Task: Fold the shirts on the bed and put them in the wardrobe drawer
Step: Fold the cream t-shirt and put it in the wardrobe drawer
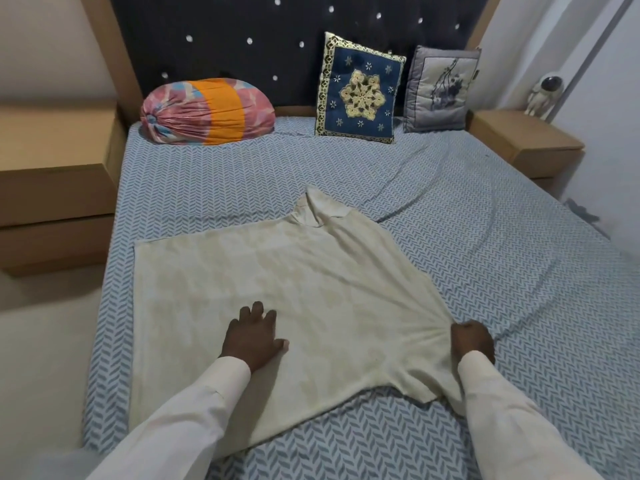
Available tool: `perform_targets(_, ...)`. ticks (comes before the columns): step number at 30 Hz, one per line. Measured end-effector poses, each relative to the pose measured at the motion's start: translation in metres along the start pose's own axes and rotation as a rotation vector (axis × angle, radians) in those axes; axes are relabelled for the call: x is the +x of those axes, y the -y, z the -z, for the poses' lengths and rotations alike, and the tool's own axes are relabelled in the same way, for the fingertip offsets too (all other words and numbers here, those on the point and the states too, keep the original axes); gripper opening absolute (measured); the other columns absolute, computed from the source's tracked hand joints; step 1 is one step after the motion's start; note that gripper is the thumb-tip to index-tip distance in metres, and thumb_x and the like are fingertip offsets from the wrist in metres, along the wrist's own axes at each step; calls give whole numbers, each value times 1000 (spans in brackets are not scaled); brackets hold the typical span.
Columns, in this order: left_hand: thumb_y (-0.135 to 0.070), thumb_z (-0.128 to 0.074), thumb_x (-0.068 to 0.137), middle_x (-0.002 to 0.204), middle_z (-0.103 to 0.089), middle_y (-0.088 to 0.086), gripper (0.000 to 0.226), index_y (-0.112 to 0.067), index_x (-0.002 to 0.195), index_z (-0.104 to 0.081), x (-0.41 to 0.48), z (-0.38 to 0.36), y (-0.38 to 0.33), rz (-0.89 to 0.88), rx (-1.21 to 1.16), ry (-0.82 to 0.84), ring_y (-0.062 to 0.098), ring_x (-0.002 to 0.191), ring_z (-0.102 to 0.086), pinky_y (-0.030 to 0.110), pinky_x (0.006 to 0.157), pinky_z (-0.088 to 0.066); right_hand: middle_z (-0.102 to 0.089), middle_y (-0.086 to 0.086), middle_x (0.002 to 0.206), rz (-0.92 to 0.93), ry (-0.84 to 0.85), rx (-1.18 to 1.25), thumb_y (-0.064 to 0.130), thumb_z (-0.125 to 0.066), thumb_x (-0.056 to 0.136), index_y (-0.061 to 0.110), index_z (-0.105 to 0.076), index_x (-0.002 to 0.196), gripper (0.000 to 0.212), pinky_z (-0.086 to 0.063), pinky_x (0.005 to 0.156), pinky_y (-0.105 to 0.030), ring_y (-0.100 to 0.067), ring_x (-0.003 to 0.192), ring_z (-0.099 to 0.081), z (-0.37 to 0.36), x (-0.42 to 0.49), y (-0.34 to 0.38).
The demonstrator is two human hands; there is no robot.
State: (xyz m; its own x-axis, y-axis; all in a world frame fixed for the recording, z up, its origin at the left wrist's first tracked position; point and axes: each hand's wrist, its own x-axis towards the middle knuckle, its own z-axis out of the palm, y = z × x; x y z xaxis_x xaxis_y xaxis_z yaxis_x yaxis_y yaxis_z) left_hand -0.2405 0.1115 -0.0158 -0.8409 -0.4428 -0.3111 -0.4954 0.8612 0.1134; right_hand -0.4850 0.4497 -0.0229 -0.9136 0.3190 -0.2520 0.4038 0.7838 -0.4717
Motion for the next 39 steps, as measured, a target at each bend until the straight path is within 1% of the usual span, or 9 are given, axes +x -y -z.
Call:
perform_targets(7, -62, -75, 64, 148, -20, 5, 126, -35, 152, 11, 59, 24, -2, 29, 60, 202, 33, 131, -26, 42, 89, -48, -51, -25, 130, 374, 7, -156, 16, -57, 89, 10, -59, 126, 38, -36, 103, -42, -43, 121, -44, -33, 27, 91)
perform_targets(12, -61, -83, 52, 151, -13, 4, 138, -33, 153, 6, 82, 24, -3, 43, 100, 288, 35, 131, -24, 45, 89, -53, -51, -15, 127, 289, 160, -320, 15, -55, 83, 27, -63, 112, 33, -44, 102, -44, -39, 122, -45, -46, 60, 128)
perform_targets(15, -60, -84, 53, 146, -25, 8, 124, -30, 150, -12, 96, 39, 0, 13, 101, 347, 37, 125, -40, 39, 88, -50, -65, -13, 106, 306, 247, -352, 15, -64, 76, 24, -62, 89, 16, -52, 74, -27, -28, 93, -61, -39, 68, 132)
perform_targets(18, -60, -76, 66, 129, -51, 10, 87, -23, 135, -38, 127, 64, 11, -7, 22, 230, 33, 115, -56, 38, 90, -48, -64, -12, 92, 326, 319, -392, 12, -69, 80, 16, -59, 93, 17, -34, 51, -20, -20, 70, -55, -38, 72, 137)
perform_targets(20, -56, -74, 71, 135, -46, 10, 84, -21, 138, -37, 151, 74, 18, -4, -6, 103, 32, 123, -48, 41, 93, -47, -60, -10, 92, 336, 327, -411, 11, -69, 80, 14, -58, 95, 19, -34, 52, -20, -22, 74, -53, -41, 77, 139)
perform_targets(24, -61, -81, 61, 155, -12, 12, 128, -26, 154, 0, 183, 70, 24, 35, 11, 114, 36, 137, -25, 46, 93, -47, -56, -8, 86, 344, 401, -507, 6, -68, 74, 15, -49, 79, 21, -32, 53, -24, -22, 75, -51, -50, 81, 153)
perform_targets(30, -75, -78, 46, 147, -24, 12, 144, -24, 154, 2, 201, 69, 29, 50, 158, 84, 34, 130, -30, 40, 89, -48, -64, -24, 102, 160, 184, -311, 14, -60, 75, 12, -57, 85, 11, -55, 79, -41, -36, 93, -63, -43, 111, 140)
perform_targets(34, -76, -80, 39, 147, -19, 14, 152, -25, 154, 4, 211, 66, 27, 86, 159, 132, 35, 130, -26, 43, 86, -54, -61, -17, 107, 143, 115, -291, 33, -56, 73, 14, -57, 99, 32, -36, 106, -52, -36, 106, -56, -56, 112, 158)
perform_targets(39, -78, -80, 33, 150, -14, 15, 158, -25, 153, 9, 217, 66, 27, 92, 159, 158, 36, 131, -23, 43, 82, -56, -66, -4, 112, 388, 223, -236, 48, -67, 76, 25, -64, 103, 35, -44, 97, -45, -29, 106, -60, -85, 111, 205)
